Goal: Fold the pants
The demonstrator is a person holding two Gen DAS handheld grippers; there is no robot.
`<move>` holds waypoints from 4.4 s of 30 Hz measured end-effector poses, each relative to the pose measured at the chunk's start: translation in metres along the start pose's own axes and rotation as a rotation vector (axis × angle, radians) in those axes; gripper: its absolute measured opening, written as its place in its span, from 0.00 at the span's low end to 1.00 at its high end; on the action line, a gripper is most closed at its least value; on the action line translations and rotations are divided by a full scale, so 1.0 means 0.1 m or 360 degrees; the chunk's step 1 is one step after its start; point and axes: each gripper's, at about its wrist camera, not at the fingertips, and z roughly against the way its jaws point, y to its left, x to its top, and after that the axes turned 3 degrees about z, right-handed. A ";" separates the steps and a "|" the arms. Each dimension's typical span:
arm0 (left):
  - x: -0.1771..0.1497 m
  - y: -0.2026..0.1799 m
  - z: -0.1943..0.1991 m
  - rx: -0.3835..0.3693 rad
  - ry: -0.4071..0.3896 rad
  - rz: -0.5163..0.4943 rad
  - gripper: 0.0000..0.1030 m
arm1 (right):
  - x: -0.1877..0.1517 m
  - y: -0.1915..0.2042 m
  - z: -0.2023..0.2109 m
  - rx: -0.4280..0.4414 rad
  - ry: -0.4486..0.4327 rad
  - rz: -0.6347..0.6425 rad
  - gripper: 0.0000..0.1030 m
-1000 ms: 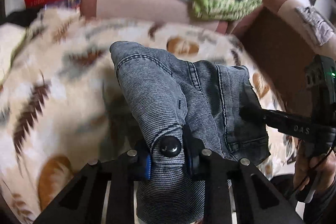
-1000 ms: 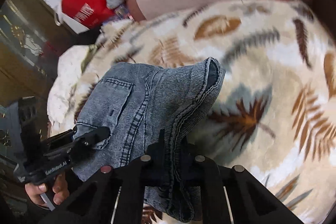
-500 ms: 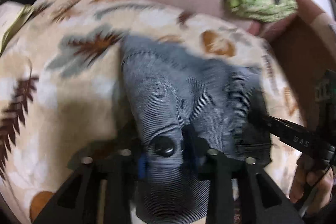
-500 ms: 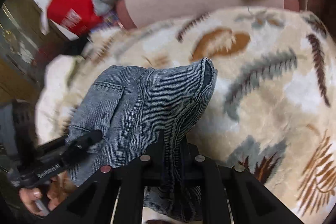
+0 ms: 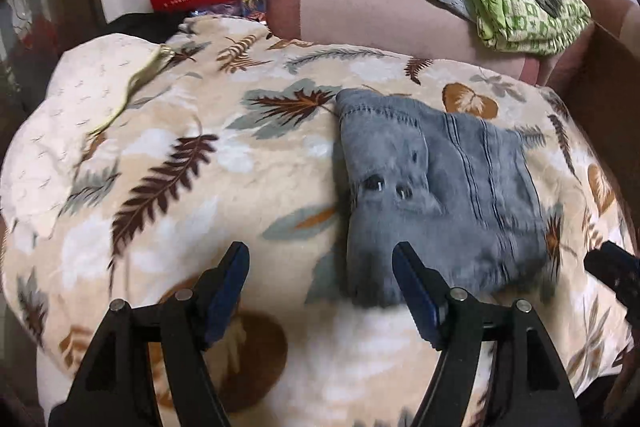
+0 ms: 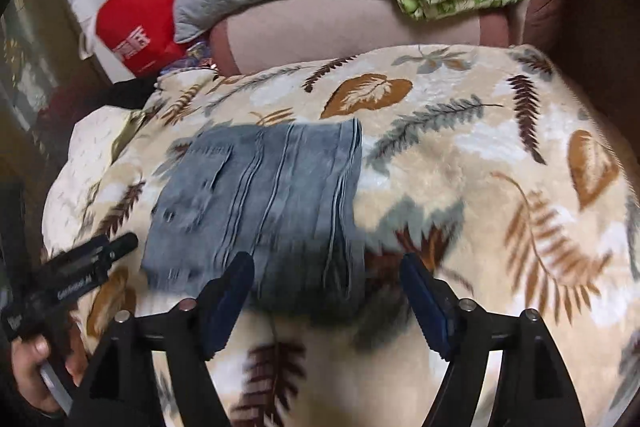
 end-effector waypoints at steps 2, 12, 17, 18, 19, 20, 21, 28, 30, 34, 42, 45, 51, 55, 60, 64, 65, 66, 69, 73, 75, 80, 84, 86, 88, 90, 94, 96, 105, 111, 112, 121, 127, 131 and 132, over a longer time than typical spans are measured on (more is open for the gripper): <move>-0.09 -0.04 0.12 -0.0017 -0.0017 0.0000 0.72 | -0.17 0.07 0.11 -0.0020 -0.0014 0.0019 0.76; -0.16 -0.37 0.55 -0.0085 -0.0153 -0.0109 0.73 | -0.24 0.28 0.39 -0.0110 -0.0146 0.0146 0.76; -0.15 -0.40 0.54 -0.0088 -0.0149 -0.0122 0.73 | -0.23 0.31 0.37 -0.0108 -0.0141 0.0156 0.76; -0.15 -0.39 0.53 -0.0092 -0.0145 -0.0119 0.73 | -0.23 0.31 0.35 -0.0107 -0.0131 0.0159 0.76; -0.14 -0.40 0.51 -0.0100 -0.0130 -0.0121 0.73 | -0.24 0.32 0.33 -0.0107 -0.0125 0.0160 0.76; -0.15 -0.40 0.50 -0.0105 -0.0122 -0.0122 0.74 | -0.24 0.32 0.32 -0.0108 -0.0119 0.0160 0.76; -0.14 -0.41 0.49 -0.0108 -0.0115 -0.0120 0.74 | -0.24 0.32 0.31 -0.0106 -0.0115 0.0160 0.76; -0.07 -0.47 0.41 -0.0154 -0.0106 -0.0145 0.76 | -0.19 0.31 0.30 -0.0116 -0.0116 0.0160 0.76; -0.05 -0.50 0.38 -0.0154 -0.0091 -0.0159 0.76 | -0.18 0.30 0.29 -0.0120 -0.0119 0.0159 0.76; -0.07 -0.50 0.36 -0.0142 -0.0082 -0.0156 0.76 | -0.15 0.31 0.30 -0.0142 -0.0127 0.0154 0.76; -0.08 -0.47 0.37 -0.0147 -0.0070 -0.0148 0.76 | -0.13 0.35 0.31 -0.0158 -0.0131 0.0175 0.76; -0.08 -0.45 0.37 -0.0140 -0.0069 -0.0138 0.76 | -0.15 0.34 0.30 -0.0164 -0.0124 0.0174 0.76; -0.08 -0.43 0.37 -0.0138 -0.0063 -0.0130 0.76 | -0.16 0.31 0.30 -0.0159 -0.0115 0.0158 0.76; -0.09 -0.44 0.38 -0.0138 -0.0062 -0.0129 0.76 | -0.17 0.30 0.30 -0.0157 -0.0115 0.0150 0.76; -0.10 -0.44 0.37 -0.0137 -0.0057 -0.0134 0.76 | -0.17 0.29 0.30 -0.0161 -0.0112 0.0146 0.76; -0.09 -0.44 0.36 -0.0134 -0.0057 -0.0133 0.76 | -0.18 0.29 0.29 -0.0162 -0.0109 0.0149 0.76; -0.09 -0.44 0.36 -0.0135 -0.0055 -0.0131 0.76 | -0.17 0.29 0.28 -0.0163 -0.0107 0.0150 0.76; -0.10 -0.43 0.36 -0.0137 -0.0052 -0.0128 0.76 | -0.18 0.29 0.28 -0.0161 -0.0106 0.0149 0.76; -0.10 -0.43 0.35 -0.0134 -0.0050 -0.0125 0.76 | -0.18 0.29 0.28 -0.0164 -0.0105 0.0150 0.76; -0.10 -0.43 0.35 -0.0134 -0.0050 -0.0126 0.76 | -0.18 0.29 0.27 -0.0164 -0.0103 0.0156 0.76; -0.10 -0.41 0.35 -0.0135 -0.0050 -0.0120 0.76 | -0.18 0.29 0.27 -0.0163 -0.0101 0.0154 0.76; -0.04 -0.25 0.31 -0.0108 -0.0046 -0.0041 0.76 | -0.15 0.20 0.25 -0.0167 -0.0092 0.0118 0.76; 0.02 -0.04 0.20 -0.0031 -0.0020 0.0009 0.76 | -0.09 -0.05 0.20 -0.0213 -0.0082 0.0021 0.76; 0.07 0.13 0.14 0.0022 -0.0013 0.0053 0.76 | -0.05 -0.22 0.19 -0.0248 -0.0077 -0.0013 0.76; 0.12 0.31 0.08 0.0077 -0.0011 0.0107 0.76 | -0.01 -0.40 0.18 -0.0298 -0.0075 -0.0039 0.76; 0.16 0.49 0.02 0.0140 -0.0009 0.0137 0.76 | 0.04 -0.64 0.18 -0.0369 -0.0067 -0.0082 0.76; 0.24 0.84 -0.09 0.0254 -0.0015 0.0227 0.76 | 0.09 -1.10 0.17 -0.0492 -0.0049 -0.0197 0.76; 0.27 0.99 -0.15 0.0294 -0.0014 0.0281 0.76 | 0.11 -1.29 0.16 -0.0540 -0.0056 -0.0239 0.76; 0.35 1.44 -0.36 0.0400 0.0009 0.0409 0.76 | 0.07 -1.79 0.07 -0.0621 -0.0053 -0.0420 0.76; 0.28 1.12 -0.30 0.0316 -0.0010 0.0293 0.76 | 0.00 -1.55 0.01 -0.0556 -0.0076 -0.0356 0.76; 0.26 1.02 -0.28 0.0287 -0.0012 0.0265 0.76 | 0.00 -1.47 0.02 -0.0538 -0.0078 -0.0322 0.76; 0.05 0.22 -0.07 0.0101 -0.0024 0.0046 0.76 | -0.15 -0.65 -0.03 -0.0366 -0.0061 -0.0026 0.76; -0.07 -0.13 0.01 0.0035 -0.0018 -0.0030 0.76 | -0.27 -0.31 -0.05 -0.0278 -0.0025 0.0070 0.76; -0.11 -0.26 0.05 0.0007 -0.0015 -0.0049 0.76 | -0.31 -0.22 -0.07 -0.0265 -0.0007 0.0102 0.76; -0.11 -0.27 0.05 -0.0003 -0.0012 -0.0051 0.76 | -0.31 -0.22 -0.07 -0.0262 -0.0006 0.0100 0.76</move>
